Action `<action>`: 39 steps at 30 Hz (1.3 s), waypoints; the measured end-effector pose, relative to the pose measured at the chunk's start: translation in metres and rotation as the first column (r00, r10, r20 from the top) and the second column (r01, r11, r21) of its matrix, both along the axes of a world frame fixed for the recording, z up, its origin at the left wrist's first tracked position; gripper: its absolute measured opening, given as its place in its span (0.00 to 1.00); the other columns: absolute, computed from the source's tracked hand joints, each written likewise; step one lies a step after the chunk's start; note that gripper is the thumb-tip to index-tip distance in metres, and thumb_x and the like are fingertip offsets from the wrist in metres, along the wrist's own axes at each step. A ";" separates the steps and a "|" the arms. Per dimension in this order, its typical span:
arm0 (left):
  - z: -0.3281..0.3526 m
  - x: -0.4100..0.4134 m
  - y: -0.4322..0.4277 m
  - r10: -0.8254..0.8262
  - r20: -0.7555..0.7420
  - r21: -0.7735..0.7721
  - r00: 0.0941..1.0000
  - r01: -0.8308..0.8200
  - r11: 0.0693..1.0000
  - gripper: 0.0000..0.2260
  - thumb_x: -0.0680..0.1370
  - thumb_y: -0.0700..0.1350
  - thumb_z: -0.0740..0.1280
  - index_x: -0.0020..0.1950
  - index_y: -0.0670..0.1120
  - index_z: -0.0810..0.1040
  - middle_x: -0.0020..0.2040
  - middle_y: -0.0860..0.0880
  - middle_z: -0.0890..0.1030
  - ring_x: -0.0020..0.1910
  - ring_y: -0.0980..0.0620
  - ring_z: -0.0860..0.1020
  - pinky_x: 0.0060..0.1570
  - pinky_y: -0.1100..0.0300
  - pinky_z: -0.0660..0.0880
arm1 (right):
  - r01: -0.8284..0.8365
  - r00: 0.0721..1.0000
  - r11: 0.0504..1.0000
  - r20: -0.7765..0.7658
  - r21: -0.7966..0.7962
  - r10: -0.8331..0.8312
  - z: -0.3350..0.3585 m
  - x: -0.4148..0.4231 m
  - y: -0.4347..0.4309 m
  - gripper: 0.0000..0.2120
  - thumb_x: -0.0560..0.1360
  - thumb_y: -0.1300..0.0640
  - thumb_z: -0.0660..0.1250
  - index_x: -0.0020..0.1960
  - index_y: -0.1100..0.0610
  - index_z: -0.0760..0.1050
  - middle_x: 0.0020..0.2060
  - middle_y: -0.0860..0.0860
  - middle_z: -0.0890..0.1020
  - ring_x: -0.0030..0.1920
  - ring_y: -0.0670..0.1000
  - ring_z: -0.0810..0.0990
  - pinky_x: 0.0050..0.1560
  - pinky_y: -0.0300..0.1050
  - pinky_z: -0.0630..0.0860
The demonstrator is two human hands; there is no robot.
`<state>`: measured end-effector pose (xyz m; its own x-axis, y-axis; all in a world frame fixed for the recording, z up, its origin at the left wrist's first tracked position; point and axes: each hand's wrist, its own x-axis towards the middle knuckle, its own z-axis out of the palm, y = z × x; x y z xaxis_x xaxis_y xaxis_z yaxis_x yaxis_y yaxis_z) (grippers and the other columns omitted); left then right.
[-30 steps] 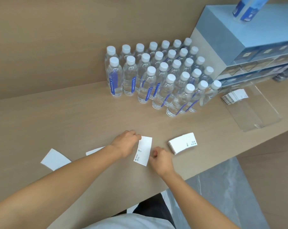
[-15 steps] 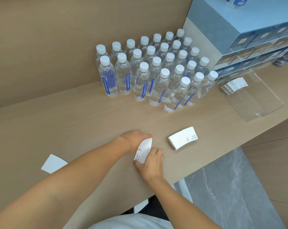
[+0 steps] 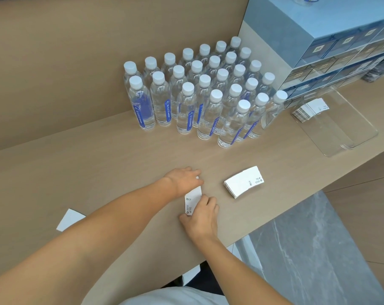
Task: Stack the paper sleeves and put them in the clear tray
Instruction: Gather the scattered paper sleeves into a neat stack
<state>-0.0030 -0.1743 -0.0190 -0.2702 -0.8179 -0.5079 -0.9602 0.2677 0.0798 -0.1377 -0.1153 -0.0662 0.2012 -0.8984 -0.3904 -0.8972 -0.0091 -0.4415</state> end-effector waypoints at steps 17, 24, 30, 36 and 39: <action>-0.014 0.002 0.062 0.557 -0.212 0.024 0.803 -0.565 0.824 0.17 0.73 0.47 0.70 0.57 0.41 0.71 0.58 0.45 0.68 0.56 0.45 0.71 0.52 0.51 0.76 | -0.555 0.827 0.831 -0.134 -0.038 0.546 0.008 -0.022 -0.081 0.22 0.69 0.62 0.66 0.62 0.59 0.69 0.60 0.54 0.68 0.60 0.56 0.68 0.61 0.49 0.72; -0.013 0.043 0.094 0.534 -0.288 -0.118 0.795 -0.583 0.804 0.24 0.68 0.55 0.70 0.59 0.45 0.72 0.58 0.48 0.70 0.62 0.48 0.65 0.53 0.54 0.75 | -0.564 0.823 0.824 0.048 -0.061 0.566 0.021 0.005 -0.070 0.23 0.64 0.60 0.68 0.59 0.59 0.73 0.56 0.55 0.70 0.56 0.56 0.74 0.58 0.46 0.74; -0.012 0.084 0.150 0.715 -0.371 -0.047 0.593 -0.781 0.623 0.29 0.69 0.55 0.71 0.67 0.48 0.70 0.62 0.51 0.68 0.66 0.50 0.63 0.62 0.52 0.72 | -0.687 0.714 0.725 0.141 -0.055 0.686 0.032 0.063 -0.051 0.23 0.63 0.58 0.70 0.58 0.58 0.73 0.55 0.52 0.70 0.54 0.54 0.75 0.56 0.46 0.76; -0.015 0.091 0.187 0.773 -0.363 -0.035 0.521 -0.836 0.548 0.26 0.70 0.54 0.70 0.65 0.48 0.70 0.60 0.51 0.68 0.65 0.51 0.63 0.61 0.53 0.72 | -0.789 0.606 0.612 0.098 -0.046 0.789 0.030 0.087 -0.034 0.24 0.66 0.56 0.73 0.60 0.57 0.72 0.57 0.52 0.69 0.53 0.53 0.75 0.52 0.43 0.75; -0.018 0.089 0.195 0.786 -0.345 -0.021 0.514 -0.841 0.541 0.24 0.71 0.53 0.69 0.64 0.48 0.70 0.60 0.51 0.68 0.65 0.51 0.63 0.59 0.53 0.73 | -0.806 0.588 0.592 0.085 -0.023 0.804 0.027 0.088 -0.030 0.23 0.67 0.57 0.71 0.60 0.58 0.72 0.57 0.52 0.69 0.53 0.53 0.75 0.52 0.43 0.74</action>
<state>0.0860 0.0203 -0.0374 0.4627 -0.8071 -0.3667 -0.7047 -0.5859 0.4002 -0.0497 -0.1448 -0.0387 0.8691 -0.3485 -0.3510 -0.4900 -0.7030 -0.5155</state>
